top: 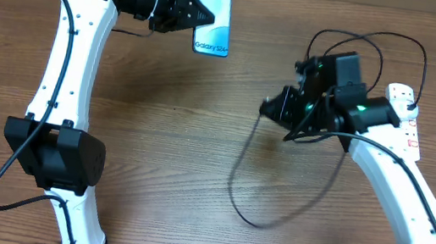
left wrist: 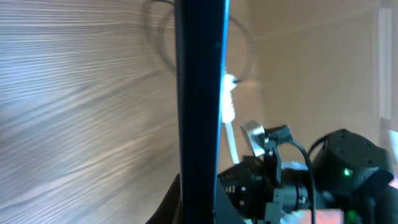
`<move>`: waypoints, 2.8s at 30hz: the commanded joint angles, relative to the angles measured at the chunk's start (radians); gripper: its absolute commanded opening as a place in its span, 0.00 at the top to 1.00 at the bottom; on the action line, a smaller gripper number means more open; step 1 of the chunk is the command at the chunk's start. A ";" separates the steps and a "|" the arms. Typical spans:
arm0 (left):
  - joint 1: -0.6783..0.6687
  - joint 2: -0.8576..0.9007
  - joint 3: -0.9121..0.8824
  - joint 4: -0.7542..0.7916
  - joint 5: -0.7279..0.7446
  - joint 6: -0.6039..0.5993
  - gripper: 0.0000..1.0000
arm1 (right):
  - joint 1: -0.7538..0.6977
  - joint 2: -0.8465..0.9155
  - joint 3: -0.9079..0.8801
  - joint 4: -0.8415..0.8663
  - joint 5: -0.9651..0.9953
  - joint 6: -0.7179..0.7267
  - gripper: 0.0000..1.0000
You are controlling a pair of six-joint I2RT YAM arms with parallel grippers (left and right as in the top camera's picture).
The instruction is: Plug charger to phone and switch on socket
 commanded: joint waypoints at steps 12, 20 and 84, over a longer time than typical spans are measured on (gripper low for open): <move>-0.007 -0.008 0.009 -0.028 -0.145 0.034 0.95 | 0.016 0.309 -0.048 -0.044 0.233 -0.033 0.96; -0.008 -0.008 0.009 -0.021 -0.153 0.034 0.96 | 0.017 0.330 -0.048 -0.051 0.381 0.014 0.76; -0.008 -0.008 0.009 -0.033 -0.151 0.033 0.96 | 0.080 0.518 -0.045 0.013 0.342 0.058 0.78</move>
